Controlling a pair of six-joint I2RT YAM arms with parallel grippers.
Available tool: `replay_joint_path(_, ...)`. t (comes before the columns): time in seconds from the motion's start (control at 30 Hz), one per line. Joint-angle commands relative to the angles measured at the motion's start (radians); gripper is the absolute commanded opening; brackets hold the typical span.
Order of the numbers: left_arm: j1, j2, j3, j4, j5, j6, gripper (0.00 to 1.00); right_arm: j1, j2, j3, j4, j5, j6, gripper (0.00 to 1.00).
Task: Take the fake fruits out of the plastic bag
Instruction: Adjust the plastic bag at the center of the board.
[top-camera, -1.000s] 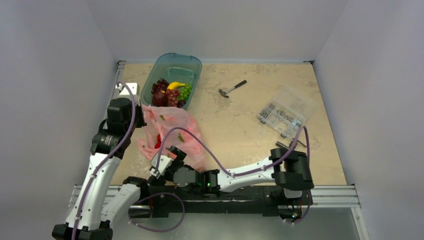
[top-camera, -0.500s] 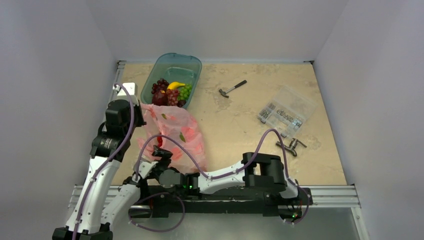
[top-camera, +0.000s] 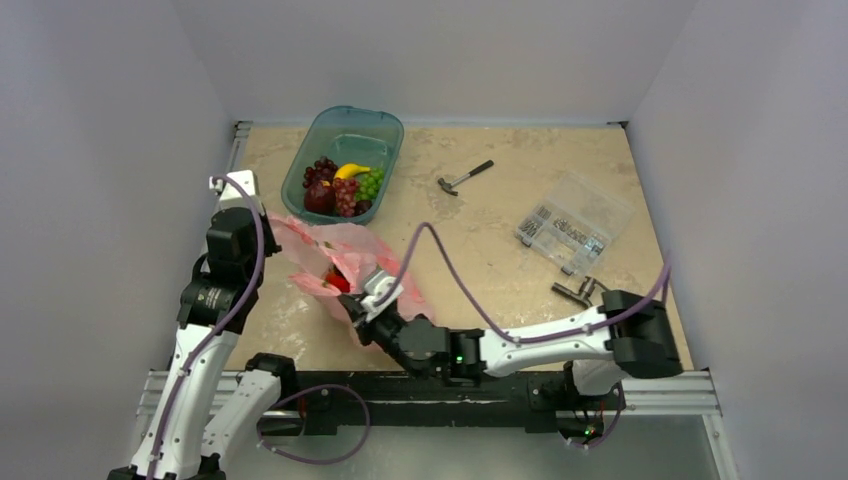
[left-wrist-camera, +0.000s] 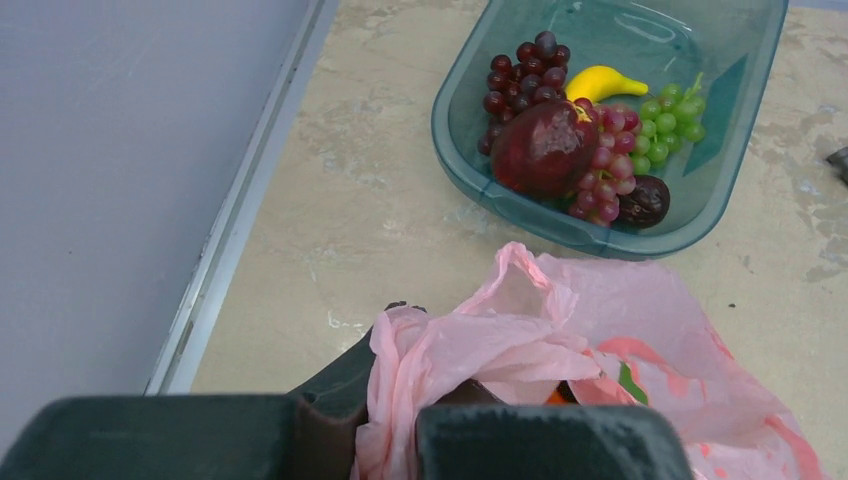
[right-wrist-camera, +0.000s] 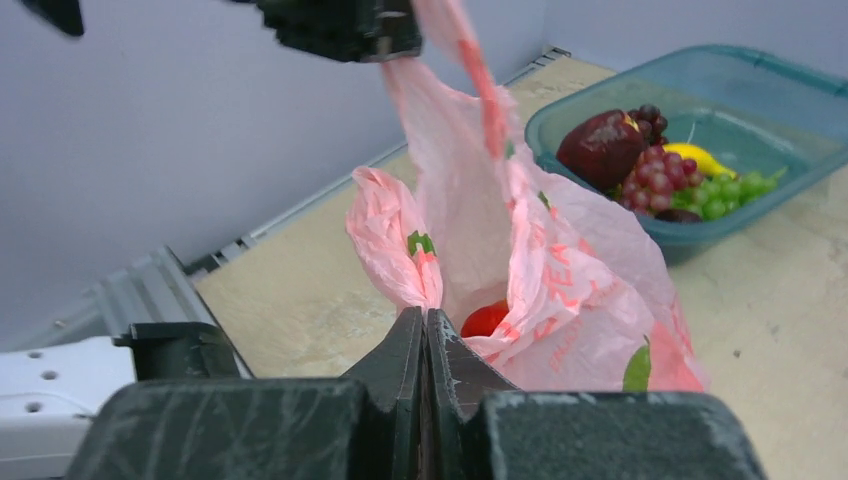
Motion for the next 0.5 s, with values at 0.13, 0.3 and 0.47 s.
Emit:
replay_joint_path(0.13,0.010,-0.028,-0.013,0.053,-0.049,0.022,0.00,-0.017,-0.276,-0.307,0.018,0.067,0.536,0.00)
replay_joint_path(0.3,0.011,-0.025,-0.016,0.056,-0.044,0.035,0.00,-0.024,-0.287,-0.391,0.033,-0.006,0.652,0.00)
replay_joint_path(0.47,0.011,-0.034,-0.025,0.062,-0.036,0.047,0.00,-0.042,-0.280,-0.351,-0.071,-0.053,0.543,0.14)
